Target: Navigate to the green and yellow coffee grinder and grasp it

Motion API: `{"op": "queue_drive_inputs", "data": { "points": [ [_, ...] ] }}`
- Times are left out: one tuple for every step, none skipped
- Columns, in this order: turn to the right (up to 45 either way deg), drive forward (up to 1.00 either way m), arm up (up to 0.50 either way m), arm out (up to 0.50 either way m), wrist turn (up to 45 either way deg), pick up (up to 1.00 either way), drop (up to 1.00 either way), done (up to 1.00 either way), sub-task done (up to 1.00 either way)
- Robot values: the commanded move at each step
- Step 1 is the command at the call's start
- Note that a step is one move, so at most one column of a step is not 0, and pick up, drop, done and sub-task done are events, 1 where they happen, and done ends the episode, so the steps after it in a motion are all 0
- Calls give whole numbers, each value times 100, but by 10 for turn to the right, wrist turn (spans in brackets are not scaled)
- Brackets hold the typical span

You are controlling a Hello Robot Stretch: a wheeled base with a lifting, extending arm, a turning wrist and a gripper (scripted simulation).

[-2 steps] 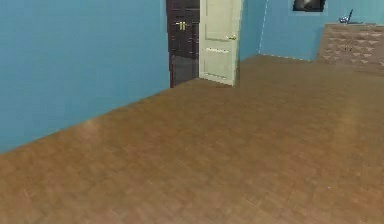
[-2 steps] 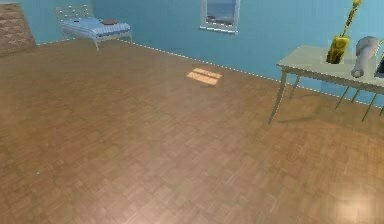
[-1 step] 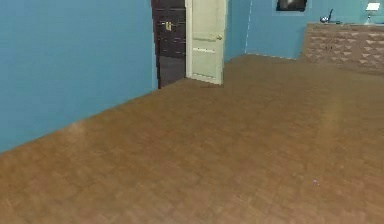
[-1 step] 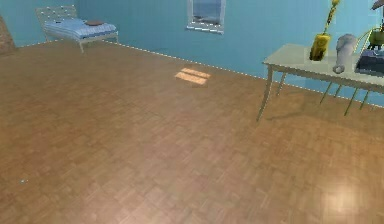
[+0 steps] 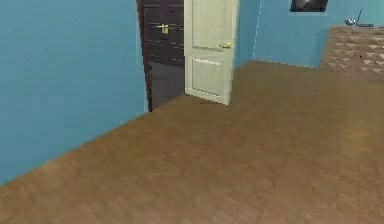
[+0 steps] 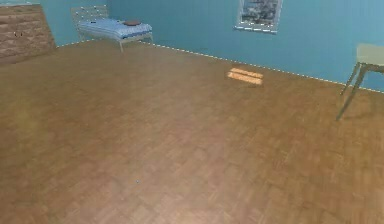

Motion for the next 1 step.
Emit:
{"op": "queue_drive_inputs", "data": {
  "points": [
    [0,100,0,0,0,0,0,0,0]
  ]
}}
